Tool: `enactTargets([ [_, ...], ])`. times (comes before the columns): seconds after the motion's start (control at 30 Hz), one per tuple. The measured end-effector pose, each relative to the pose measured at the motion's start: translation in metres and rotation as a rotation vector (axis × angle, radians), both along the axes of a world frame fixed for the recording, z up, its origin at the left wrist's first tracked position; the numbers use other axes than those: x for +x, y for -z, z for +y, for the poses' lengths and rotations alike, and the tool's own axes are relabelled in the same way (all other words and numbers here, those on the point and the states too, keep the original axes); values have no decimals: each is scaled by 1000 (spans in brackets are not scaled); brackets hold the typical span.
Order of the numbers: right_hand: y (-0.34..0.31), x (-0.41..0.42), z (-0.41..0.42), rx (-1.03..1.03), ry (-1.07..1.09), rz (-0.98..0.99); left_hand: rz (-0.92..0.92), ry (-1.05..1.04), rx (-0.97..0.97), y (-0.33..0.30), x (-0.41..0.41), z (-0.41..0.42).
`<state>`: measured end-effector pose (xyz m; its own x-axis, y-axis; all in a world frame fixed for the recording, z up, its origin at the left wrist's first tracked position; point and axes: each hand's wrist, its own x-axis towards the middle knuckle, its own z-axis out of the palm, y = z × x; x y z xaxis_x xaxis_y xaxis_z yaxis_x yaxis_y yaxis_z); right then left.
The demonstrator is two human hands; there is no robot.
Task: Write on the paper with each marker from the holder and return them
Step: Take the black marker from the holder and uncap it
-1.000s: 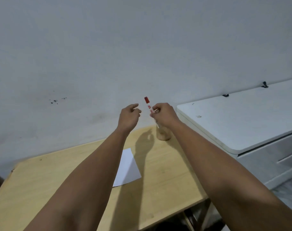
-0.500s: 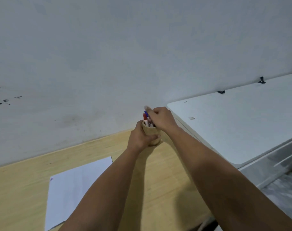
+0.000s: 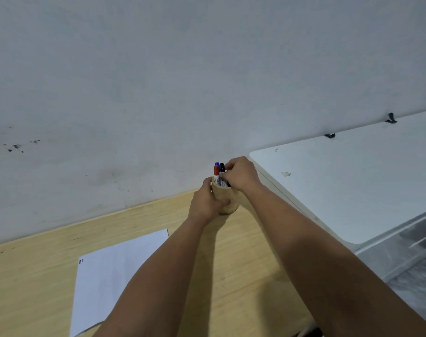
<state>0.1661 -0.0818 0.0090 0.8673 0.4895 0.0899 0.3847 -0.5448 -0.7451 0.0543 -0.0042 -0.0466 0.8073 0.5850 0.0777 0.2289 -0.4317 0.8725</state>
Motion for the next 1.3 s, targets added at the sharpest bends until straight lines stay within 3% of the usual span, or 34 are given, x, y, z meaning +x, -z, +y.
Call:
enactTargets([
  [0.3,-5,-6,-2,-16,-2,37,98,-19,86,-4,1,-3],
  [0.5,-43,-17,-19,333,134,-108,175,-24,201,-20,-15,-5],
  [0.6,-75,-24,-21,494,79,-87,177,-61,266,-38,-34,5],
  [0.7,-95,-44,-16,588,-58,-4,65,-138,300,-64,-62,16],
  [0.97,-78,-139,20,436,-441,340,-217,-375,-4,-114,-161,62],
  [1.1,-68,-187,47,254,-645,394,-189,-399,60,-119,-214,85],
  [1.3,-62,-248,86,149,-746,353,-133,-412,137,-105,-275,126],
])
